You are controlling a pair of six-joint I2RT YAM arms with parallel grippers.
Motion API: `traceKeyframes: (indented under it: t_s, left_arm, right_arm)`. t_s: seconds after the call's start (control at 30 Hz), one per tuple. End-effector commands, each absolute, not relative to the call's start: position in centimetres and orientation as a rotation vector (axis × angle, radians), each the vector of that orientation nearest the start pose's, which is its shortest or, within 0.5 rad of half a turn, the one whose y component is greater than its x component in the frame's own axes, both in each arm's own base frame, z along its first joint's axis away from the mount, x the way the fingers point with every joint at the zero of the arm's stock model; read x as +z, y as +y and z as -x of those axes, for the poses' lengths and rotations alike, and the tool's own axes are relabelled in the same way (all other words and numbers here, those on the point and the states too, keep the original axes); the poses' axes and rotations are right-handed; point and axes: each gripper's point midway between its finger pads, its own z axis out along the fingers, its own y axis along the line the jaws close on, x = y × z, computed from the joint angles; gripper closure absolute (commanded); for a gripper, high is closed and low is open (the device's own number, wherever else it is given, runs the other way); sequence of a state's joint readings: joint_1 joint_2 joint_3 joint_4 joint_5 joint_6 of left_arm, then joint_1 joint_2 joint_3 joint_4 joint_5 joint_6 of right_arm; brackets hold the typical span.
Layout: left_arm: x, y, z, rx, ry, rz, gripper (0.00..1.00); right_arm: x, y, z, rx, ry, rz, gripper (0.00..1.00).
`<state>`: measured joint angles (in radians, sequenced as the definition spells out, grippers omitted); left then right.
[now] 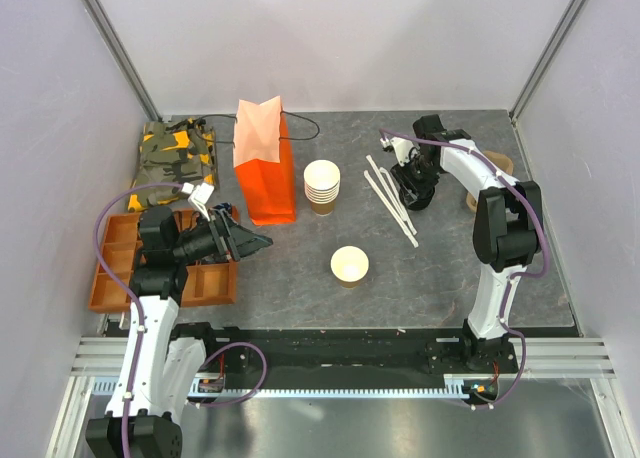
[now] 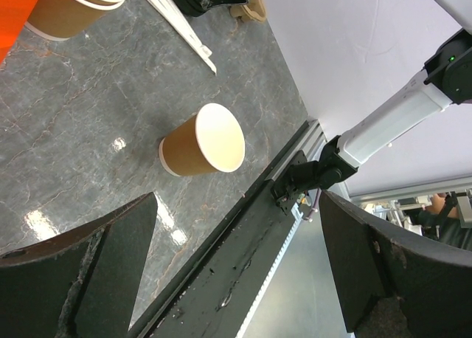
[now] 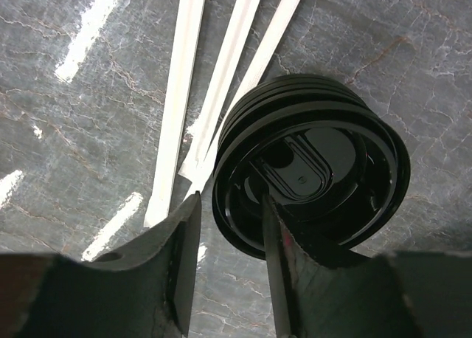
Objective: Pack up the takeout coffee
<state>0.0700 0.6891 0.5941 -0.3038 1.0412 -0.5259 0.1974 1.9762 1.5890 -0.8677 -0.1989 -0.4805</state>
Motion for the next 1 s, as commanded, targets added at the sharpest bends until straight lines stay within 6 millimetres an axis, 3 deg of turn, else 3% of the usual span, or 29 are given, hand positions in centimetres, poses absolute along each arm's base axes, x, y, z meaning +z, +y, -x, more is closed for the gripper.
traceKeyframes:
  t_s: [0.0, 0.2, 0.5, 0.77, 0.97]
  left_arm:
    - [23.1, -14.8, -20.1, -1.274, 1.941, -0.172, 0.02]
    - [23.4, -14.8, -20.4, -1.27, 1.932, -0.176, 0.05]
    - [24.1, -14.9, -20.2, -1.273, 1.916, -0.198, 0.07]
    - [24.4, -14.9, -20.3, -1.274, 1.91, -0.213, 0.08]
    - [24.6, -15.0, -20.4, -1.275, 1.909, -0.217, 0.08]
  right_arm:
    - [8.6, 10.0, -42.2, 0.179, 2.546, 0.987, 0.57]
    - [9.7, 10.0, -42.0, 0.173, 2.53, 0.996, 0.68]
    - [12.5, 10.5, -42.0, 0.203, 2.493, 0.974, 1.0]
    - [15.3, 10.8, -41.7, 0.23, 2.46, 0.953, 1.0]
    - [12.7, 10.2, -42.0, 0.199, 2.519, 0.977, 1.0]
